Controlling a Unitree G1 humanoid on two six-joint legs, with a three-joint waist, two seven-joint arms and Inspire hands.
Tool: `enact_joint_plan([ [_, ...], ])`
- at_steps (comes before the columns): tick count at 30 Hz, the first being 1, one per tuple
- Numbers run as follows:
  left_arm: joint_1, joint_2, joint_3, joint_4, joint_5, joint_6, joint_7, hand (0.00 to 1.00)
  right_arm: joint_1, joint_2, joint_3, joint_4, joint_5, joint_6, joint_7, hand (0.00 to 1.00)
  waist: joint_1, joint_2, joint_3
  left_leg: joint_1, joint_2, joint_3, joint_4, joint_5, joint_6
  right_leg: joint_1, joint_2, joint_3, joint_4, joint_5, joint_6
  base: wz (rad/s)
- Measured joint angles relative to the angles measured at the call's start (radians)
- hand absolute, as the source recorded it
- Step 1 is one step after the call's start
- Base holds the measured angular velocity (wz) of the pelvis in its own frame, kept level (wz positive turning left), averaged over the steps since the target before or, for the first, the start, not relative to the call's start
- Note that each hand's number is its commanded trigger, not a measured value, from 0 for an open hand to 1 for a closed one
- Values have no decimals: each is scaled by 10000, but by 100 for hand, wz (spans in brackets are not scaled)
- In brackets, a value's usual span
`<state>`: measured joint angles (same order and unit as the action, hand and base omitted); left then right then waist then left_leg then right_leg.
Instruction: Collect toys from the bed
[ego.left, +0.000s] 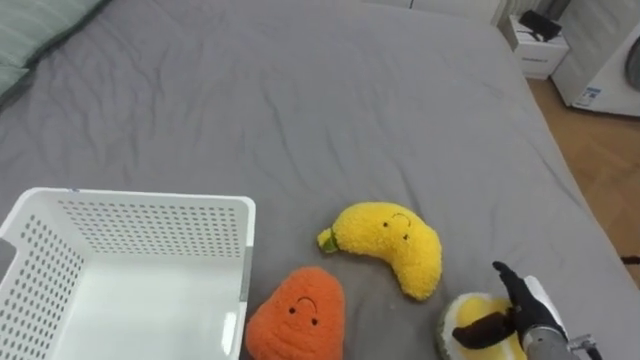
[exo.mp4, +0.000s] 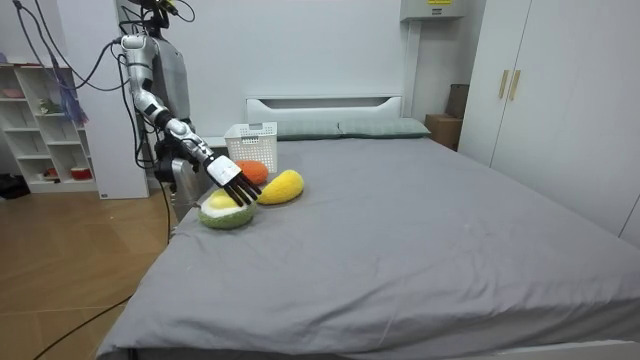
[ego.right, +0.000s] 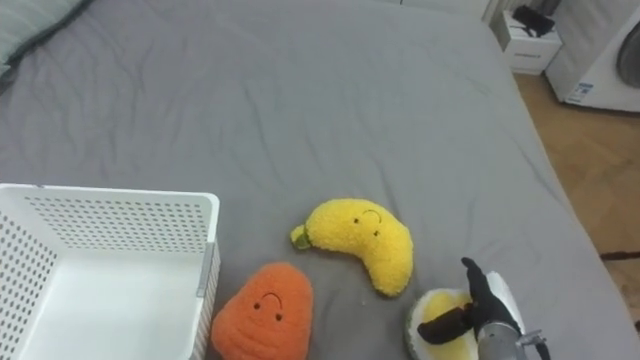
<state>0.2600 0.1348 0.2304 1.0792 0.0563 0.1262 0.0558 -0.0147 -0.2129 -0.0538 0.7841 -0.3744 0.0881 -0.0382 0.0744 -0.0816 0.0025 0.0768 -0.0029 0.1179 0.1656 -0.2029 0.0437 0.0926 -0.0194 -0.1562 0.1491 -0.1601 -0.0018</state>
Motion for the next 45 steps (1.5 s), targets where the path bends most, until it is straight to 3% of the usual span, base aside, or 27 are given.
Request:
enact_joint_plan([
  [5,-75,114,-13,106,248,91,6,0,-295,-189,135,1399,-192,-5,94,0,155,-140,10,102,-32,-188,76,-34,7,227,-13,-94,-126,-4,1,11],
  [12,-285,180,-94,400,262,659,18,0,-634,-432,637,2293,-667,182,267,0,336,-123,4,55,-54,-294,205,-58,18,275,-16,-137,-153,-4,0,4],
  [13,-329,180,-123,399,262,698,17,0,-636,-450,720,2296,-674,237,270,45,376,-121,4,33,-56,-316,223,-64,17,273,-17,-154,-154,-4,0,9],
  [14,-383,183,-200,388,263,748,17,0,-636,-450,795,2298,-827,334,279,83,427,-112,2,22,-67,-353,239,-64,17,276,-19,-170,-156,-4,0,8],
  [15,-420,173,-266,384,264,810,17,0,-641,-449,863,2303,-1038,451,289,96,434,-85,-12,10,-73,-372,251,-64,18,274,-23,-185,-156,-4,1,5],
  [16,-446,173,-311,384,264,856,17,0,-653,-449,930,2303,-1101,476,290,100,439,-64,-20,9,-74,-373,253,-65,19,269,-25,-185,-156,-4,0,0],
  [20,-574,182,-500,382,298,997,18,0,-720,-488,1118,2270,-1720,683,265,100,443,120,-97,21,-81,-385,245,-75,28,291,-33,-205,-140,-3,1,0],
  [30,-932,165,-507,381,565,1013,66,0,-567,-453,1403,2233,-2558,1106,292,100,558,201,-74,18,-77,-412,218,-77,28,367,-57,-363,-93,0,6,1],
  [39,-960,123,-642,379,400,891,96,0,-405,-373,1492,2219,-2538,1007,416,100,663,231,-34,-12,-77,-406,212,-77,30,324,-61,-365,-80,-1,7,0],
  [45,-986,169,-874,370,340,601,57,0,-403,-376,1423,1732,-2510,876,434,100,434,85,-55,-41,-88,-386,211,-70,35,288,-74,-360,-87,-3,11,0],
])
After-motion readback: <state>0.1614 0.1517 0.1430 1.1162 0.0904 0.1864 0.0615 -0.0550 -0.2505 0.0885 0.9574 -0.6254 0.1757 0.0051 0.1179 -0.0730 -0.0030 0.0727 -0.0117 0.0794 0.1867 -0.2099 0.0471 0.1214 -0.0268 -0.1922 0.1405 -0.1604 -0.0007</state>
